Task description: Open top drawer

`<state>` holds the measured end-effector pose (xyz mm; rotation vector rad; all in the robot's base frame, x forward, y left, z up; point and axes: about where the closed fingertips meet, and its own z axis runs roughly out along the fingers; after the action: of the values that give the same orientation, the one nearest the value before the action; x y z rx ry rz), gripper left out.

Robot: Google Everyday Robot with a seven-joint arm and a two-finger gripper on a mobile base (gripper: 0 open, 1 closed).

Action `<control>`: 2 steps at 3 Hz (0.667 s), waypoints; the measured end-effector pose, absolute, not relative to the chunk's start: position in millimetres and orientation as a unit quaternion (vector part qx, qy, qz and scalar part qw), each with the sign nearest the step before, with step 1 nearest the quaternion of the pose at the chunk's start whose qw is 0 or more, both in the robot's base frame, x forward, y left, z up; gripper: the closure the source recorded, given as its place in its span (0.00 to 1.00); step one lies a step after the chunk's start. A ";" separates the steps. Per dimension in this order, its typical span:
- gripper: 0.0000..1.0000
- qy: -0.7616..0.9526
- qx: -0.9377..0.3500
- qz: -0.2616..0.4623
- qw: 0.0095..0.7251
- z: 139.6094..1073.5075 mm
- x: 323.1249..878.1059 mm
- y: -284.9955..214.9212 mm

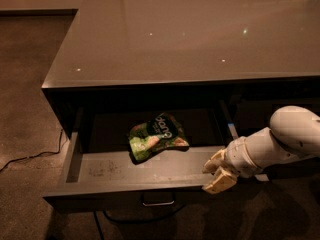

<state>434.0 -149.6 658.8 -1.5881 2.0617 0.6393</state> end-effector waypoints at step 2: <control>0.58 0.749 -0.577 0.232 0.229 658.7 434.0 -149.5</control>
Offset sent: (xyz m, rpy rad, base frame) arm 0.0000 0.0000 0.0000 0.0000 0.0000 0.0000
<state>434.0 -149.5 658.7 -1.5881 2.0616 0.6394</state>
